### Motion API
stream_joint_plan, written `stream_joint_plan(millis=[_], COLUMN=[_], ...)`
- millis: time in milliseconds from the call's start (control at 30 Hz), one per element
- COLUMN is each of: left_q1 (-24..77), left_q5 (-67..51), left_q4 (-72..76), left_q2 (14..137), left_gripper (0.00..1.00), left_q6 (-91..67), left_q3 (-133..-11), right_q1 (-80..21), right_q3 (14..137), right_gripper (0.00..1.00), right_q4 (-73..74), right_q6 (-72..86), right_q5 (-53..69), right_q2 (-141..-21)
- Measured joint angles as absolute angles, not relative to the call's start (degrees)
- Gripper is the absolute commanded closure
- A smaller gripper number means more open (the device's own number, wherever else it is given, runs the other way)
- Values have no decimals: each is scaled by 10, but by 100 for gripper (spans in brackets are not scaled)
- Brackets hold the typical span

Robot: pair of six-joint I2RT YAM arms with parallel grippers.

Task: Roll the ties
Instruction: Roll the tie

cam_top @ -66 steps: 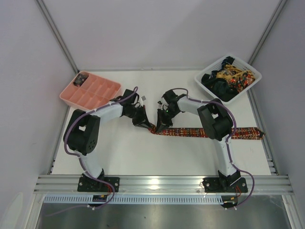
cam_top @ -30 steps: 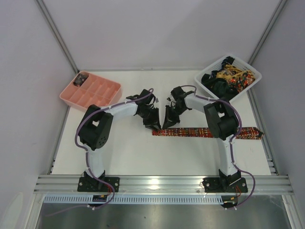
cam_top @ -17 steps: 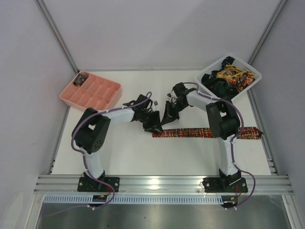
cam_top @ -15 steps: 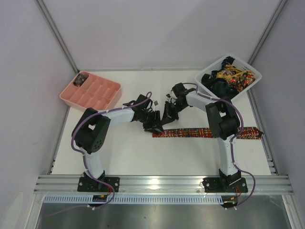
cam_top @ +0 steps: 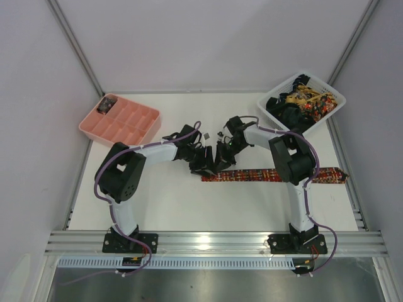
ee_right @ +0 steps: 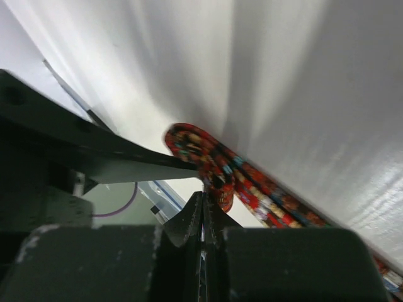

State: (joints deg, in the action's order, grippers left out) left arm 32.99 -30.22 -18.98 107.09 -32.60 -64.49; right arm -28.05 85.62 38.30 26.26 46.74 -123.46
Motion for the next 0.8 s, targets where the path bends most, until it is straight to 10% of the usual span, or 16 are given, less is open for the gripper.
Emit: stream_joint_plan(millis=[800], left_q1=[259], left_q5=[-345], left_q4=[-200], left_q2=[1011], left_gripper=[44], left_q6=[-299], left_q3=[-605], right_q1=[-283], right_q3=[827], right_gripper=[96], right_q4=[378], right_q6=[233], right_q5=[429], right_q2=[-1235])
